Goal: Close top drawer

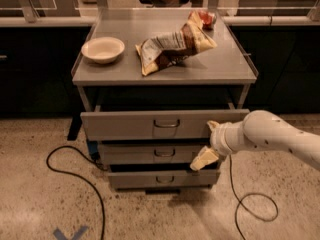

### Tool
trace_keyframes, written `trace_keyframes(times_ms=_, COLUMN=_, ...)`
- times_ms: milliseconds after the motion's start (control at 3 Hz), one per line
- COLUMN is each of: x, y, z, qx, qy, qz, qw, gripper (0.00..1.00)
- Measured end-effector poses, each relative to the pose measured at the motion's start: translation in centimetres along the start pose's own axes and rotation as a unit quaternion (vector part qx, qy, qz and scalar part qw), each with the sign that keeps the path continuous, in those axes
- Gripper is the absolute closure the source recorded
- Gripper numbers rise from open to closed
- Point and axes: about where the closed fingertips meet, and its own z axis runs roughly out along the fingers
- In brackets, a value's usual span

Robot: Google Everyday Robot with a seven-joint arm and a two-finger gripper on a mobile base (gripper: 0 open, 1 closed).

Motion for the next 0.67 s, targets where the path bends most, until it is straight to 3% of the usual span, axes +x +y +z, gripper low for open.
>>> trace_keyframes(times_ms=333, x=-1.94, y=-1.23, z=3.71, qx=-0.011, qy=-0.006, qz=0.008, qw=0.9999, gripper=0.00)
trace_keyframes(times_ms=667, x=-1.95, y=-1.21, z=3.72, qx=-0.011, qy=-0.006, qz=0.008, qw=0.9999, gripper=0.00)
